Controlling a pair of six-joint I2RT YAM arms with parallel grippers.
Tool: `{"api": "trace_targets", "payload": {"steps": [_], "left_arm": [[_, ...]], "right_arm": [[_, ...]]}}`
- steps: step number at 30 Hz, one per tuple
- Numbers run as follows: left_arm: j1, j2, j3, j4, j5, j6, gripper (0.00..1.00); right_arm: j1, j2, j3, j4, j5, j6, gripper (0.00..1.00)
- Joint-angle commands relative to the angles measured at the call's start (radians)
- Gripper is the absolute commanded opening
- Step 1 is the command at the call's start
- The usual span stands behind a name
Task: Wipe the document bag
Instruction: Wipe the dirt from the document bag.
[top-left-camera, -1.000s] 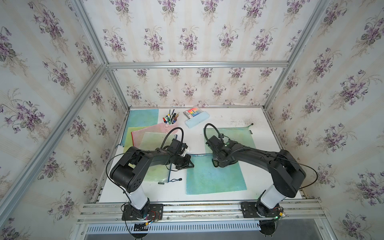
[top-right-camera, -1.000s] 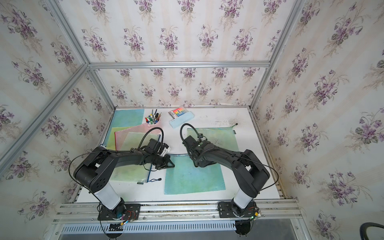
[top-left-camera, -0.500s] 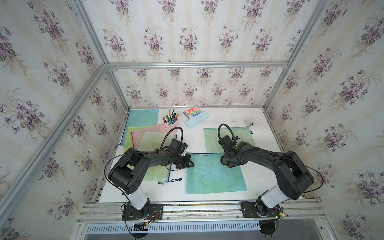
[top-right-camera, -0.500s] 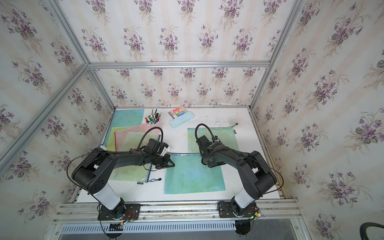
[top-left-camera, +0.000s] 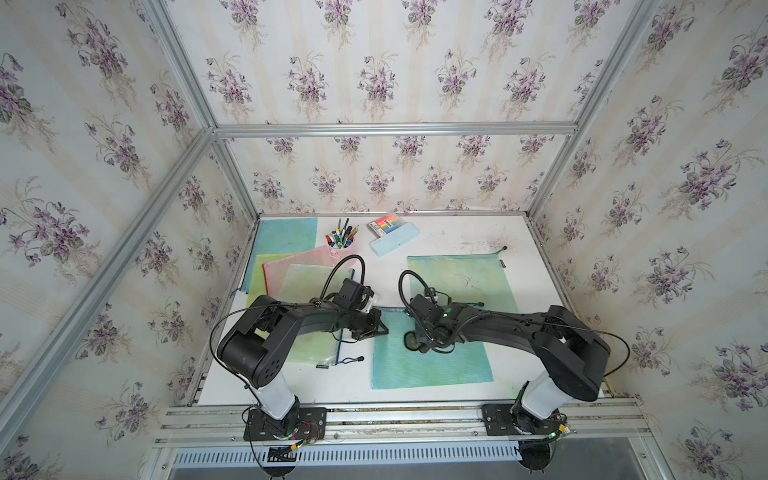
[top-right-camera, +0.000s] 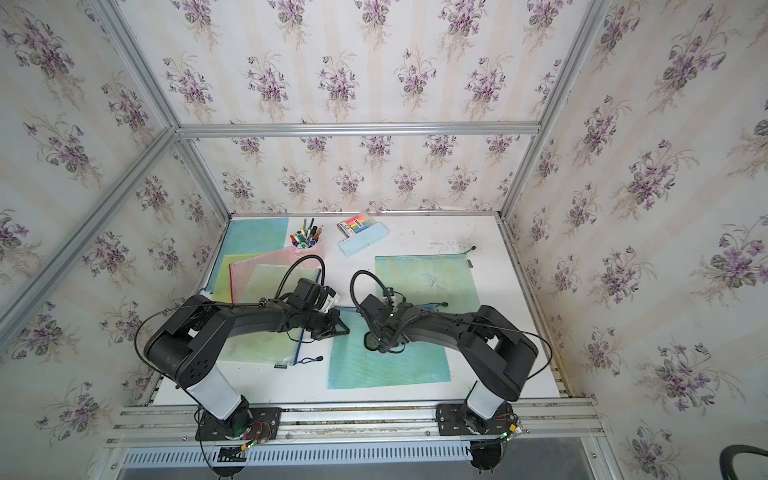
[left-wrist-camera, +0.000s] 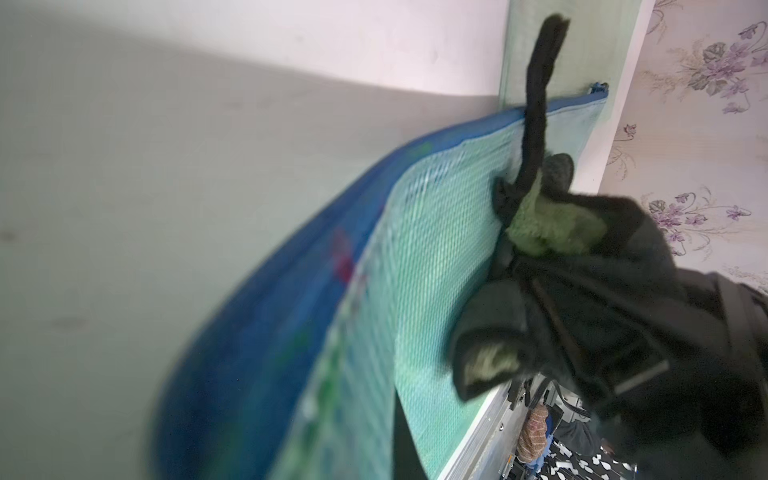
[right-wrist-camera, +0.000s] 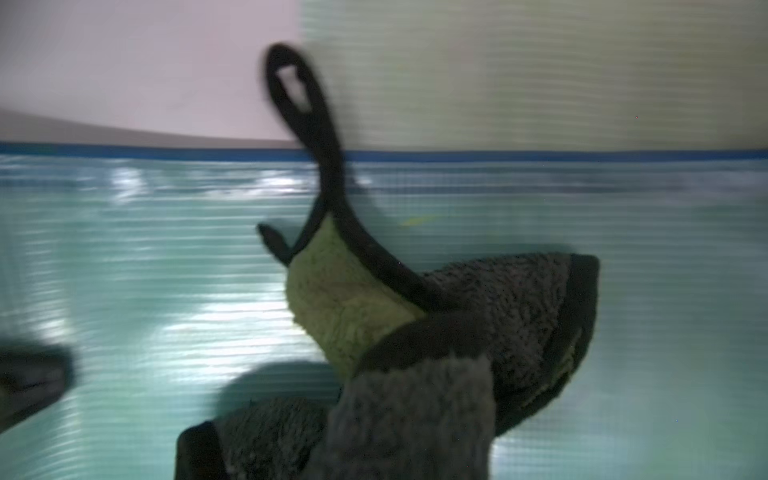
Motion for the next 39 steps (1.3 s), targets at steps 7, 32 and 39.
{"api": "trace_targets", "payload": {"steps": [7, 32, 39], "left_arm": [[0.001, -0.009, -0.006, 0.021, -0.001, -0.001, 0.0], [0.003, -0.086, 0.065, -0.142, 0.0, 0.077, 0.0], [0.056, -0.331, 0.133, -0.39, -0.01, 0.152, 0.0]], "right_arm": [[0.207, -0.049, 0.088, 0.06, -0.058, 0.033, 0.21], [0.104, 0.048, 0.133, -0.138, 0.062, -0.016, 0.22], [-0.183, -0.18, -0.059, -0.151, 0.085, -0.054, 0.21]]}}
